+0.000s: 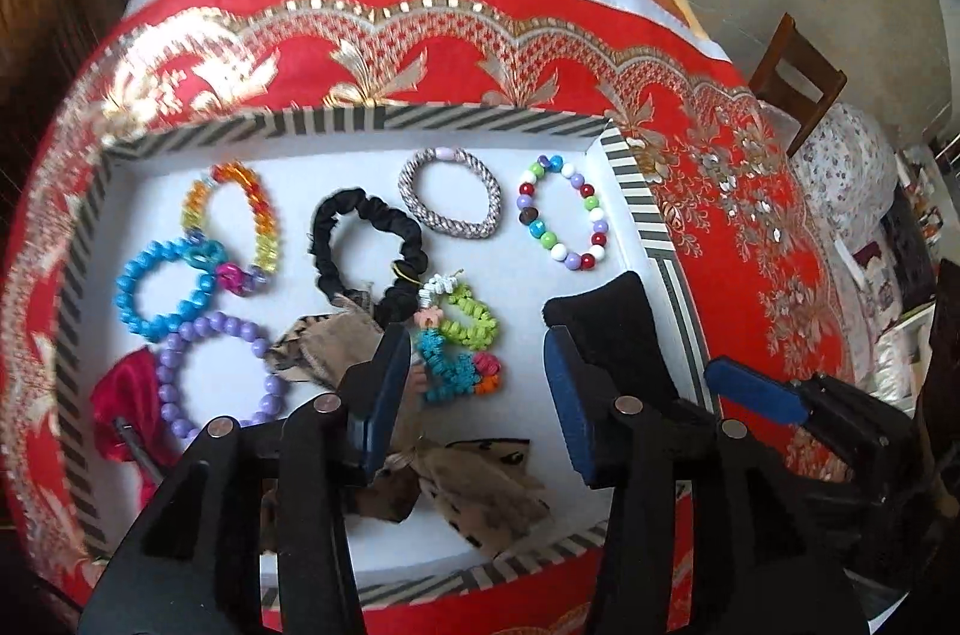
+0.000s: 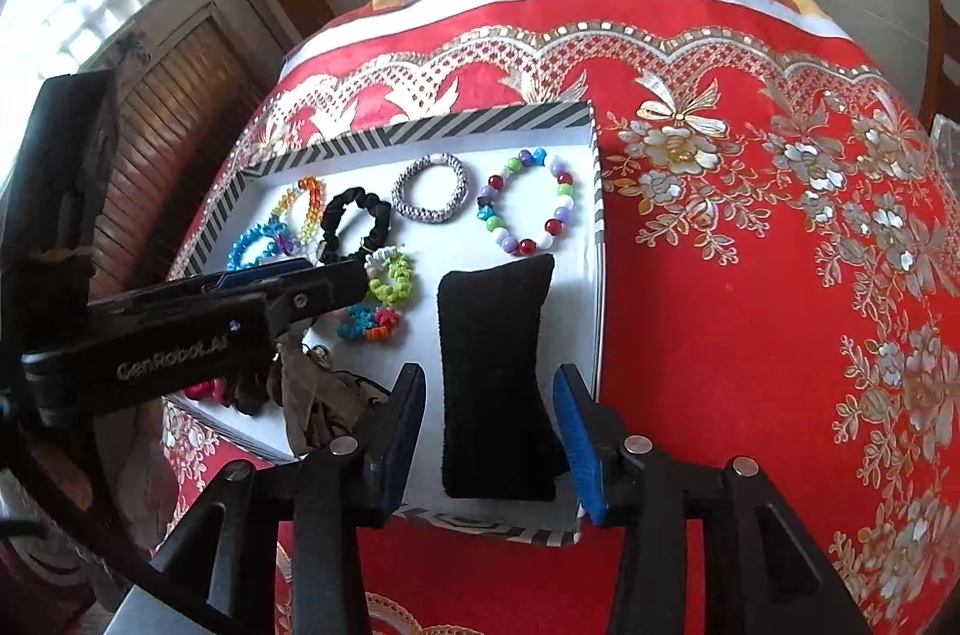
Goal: Organize jewelry
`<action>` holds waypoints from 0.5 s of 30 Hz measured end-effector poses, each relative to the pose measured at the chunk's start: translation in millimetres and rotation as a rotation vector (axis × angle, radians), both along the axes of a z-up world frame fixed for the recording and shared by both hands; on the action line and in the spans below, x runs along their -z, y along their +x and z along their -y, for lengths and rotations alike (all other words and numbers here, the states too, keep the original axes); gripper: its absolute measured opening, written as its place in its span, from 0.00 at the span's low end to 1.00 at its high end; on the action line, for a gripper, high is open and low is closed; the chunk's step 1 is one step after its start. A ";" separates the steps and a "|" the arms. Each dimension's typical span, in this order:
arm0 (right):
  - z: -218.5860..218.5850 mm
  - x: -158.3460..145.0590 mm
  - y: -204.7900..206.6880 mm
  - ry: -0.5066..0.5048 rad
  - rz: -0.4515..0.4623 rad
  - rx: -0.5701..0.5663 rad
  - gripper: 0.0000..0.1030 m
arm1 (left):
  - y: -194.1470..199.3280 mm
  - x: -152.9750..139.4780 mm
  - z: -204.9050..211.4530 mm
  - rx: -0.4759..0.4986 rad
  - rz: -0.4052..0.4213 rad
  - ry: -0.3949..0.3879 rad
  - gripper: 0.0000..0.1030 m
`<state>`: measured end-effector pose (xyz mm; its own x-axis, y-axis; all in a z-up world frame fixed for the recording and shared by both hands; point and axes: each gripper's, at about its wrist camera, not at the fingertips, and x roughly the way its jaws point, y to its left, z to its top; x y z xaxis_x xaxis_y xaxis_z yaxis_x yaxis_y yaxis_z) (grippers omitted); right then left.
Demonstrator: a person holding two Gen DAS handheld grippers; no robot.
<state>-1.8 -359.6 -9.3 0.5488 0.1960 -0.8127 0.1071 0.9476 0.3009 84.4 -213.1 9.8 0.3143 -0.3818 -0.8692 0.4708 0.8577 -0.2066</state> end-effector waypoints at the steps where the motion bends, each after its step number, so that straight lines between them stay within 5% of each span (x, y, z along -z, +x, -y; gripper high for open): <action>1: -0.2 -1.8 -1.4 0.000 0.005 0.004 0.41 | -2.6 -3.0 -1.0 -0.006 0.020 0.010 0.45; 15: -15.9 -20.3 -16.0 -0.019 0.047 0.022 0.44 | -38.4 -33.0 -33.2 -0.091 0.167 0.068 0.44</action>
